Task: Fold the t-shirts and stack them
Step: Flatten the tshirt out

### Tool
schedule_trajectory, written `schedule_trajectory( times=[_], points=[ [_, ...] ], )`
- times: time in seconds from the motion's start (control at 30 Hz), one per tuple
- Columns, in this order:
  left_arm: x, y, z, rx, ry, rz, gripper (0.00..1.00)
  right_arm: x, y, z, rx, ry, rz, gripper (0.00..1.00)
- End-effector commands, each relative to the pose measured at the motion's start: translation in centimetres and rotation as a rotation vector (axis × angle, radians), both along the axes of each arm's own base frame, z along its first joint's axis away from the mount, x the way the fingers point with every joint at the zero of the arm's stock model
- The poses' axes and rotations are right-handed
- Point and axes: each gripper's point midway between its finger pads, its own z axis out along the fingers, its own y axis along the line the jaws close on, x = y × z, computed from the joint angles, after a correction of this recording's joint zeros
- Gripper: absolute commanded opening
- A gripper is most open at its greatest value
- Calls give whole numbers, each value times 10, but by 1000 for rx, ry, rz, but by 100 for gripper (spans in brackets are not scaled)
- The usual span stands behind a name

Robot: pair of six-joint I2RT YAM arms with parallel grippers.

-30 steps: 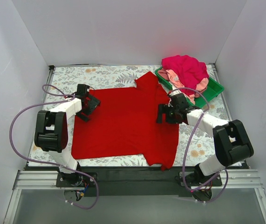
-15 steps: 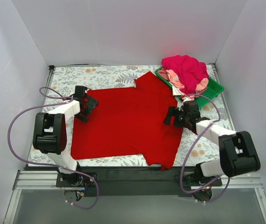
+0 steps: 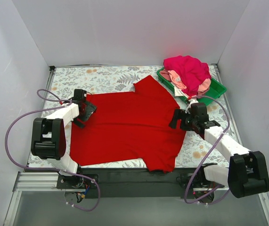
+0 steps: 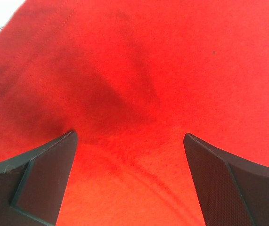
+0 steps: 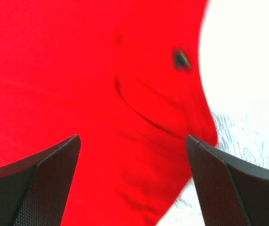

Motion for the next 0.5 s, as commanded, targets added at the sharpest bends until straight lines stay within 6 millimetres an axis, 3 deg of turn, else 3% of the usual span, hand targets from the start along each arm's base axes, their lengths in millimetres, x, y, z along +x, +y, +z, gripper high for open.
schedule_trajectory(
  times=[0.0,0.07,0.1,0.17,0.23,0.27,0.33,0.37,0.4,0.43,0.47],
  points=[
    [17,11,45,58,-83,-20,96,29,18,56,42,-158,109,98],
    [27,12,56,65,-110,-24,96,40,31,77,54,-209,154,98],
    [36,11,65,66,-138,-27,96,44,37,77,46,-212,183,98],
    [45,11,64,74,-141,-43,96,50,54,81,38,-223,237,98],
    [60,13,61,89,-129,-50,96,67,68,83,21,-223,275,98],
    [65,15,58,94,-121,-53,96,74,77,72,8,-192,294,98],
    [83,18,49,103,-107,-64,96,97,89,85,3,-225,307,98],
    [89,22,47,102,-102,-61,97,105,94,71,-7,-191,313,98],
    [93,24,43,95,-93,-58,96,121,103,86,-1,-227,316,98],
    [105,24,46,91,-108,-69,96,129,107,83,-4,-223,322,98],
    [109,26,35,82,-91,-72,96,136,112,81,-4,-224,333,98]
  ],
)
